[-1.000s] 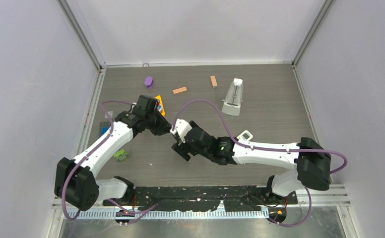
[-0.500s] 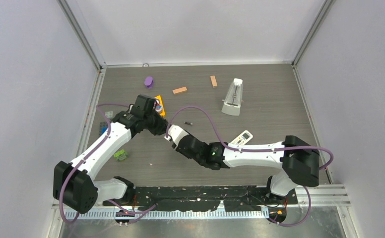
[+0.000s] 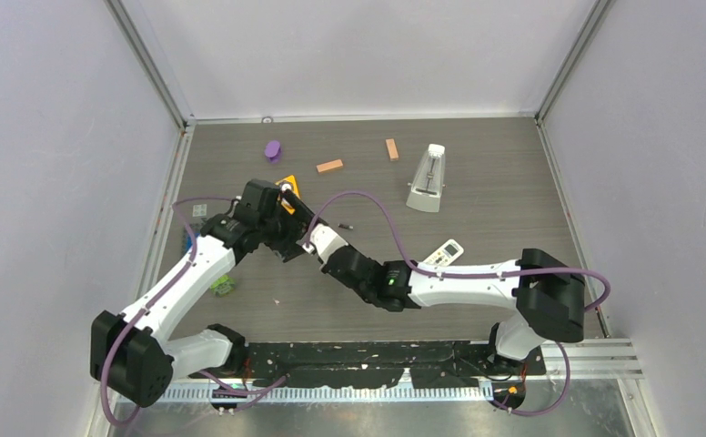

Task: Load the batteries into the remote control

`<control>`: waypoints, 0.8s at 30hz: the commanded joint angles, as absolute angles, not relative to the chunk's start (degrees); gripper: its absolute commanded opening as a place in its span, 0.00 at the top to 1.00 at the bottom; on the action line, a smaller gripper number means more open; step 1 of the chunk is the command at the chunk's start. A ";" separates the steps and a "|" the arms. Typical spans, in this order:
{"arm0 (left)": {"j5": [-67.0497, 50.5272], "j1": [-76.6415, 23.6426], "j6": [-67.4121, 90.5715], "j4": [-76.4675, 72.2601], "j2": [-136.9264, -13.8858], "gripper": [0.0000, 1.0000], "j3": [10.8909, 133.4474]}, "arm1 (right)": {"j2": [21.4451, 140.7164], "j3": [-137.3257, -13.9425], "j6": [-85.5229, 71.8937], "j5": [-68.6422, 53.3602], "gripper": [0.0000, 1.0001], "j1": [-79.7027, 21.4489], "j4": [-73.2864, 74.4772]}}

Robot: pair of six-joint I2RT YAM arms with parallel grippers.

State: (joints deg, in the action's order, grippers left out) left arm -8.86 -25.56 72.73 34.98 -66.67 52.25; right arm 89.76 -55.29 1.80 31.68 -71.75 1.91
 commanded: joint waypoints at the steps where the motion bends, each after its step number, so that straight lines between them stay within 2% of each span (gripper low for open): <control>1: -7.73 -25.59 69.20 30.28 -63.40 0.16 50.85 | 86.00 -56.08 -0.65 28.82 0.95 -70.60 -1.75; 4: -6.46 -25.21 66.25 26.99 -61.09 0.13 49.18 | 83.82 -55.76 -3.78 22.22 0.95 -68.37 -0.64; 9: -6.90 -23.70 61.88 17.76 -55.31 0.12 44.30 | 78.73 -54.99 -9.85 3.45 0.95 -59.98 -0.40; 12: -9.84 -22.20 59.58 10.24 -51.65 0.12 41.49 | 76.74 -54.72 -13.41 -7.99 0.95 -55.89 -0.35; 17: -16.50 -21.34 54.74 -3.28 -48.05 0.11 39.79 | 76.51 -55.19 -17.81 -20.17 0.95 -51.35 0.84; 24: -24.05 -21.27 49.12 -8.26 -47.07 0.11 40.53 | 75.85 -54.65 -27.92 -35.94 0.95 -45.81 -6.90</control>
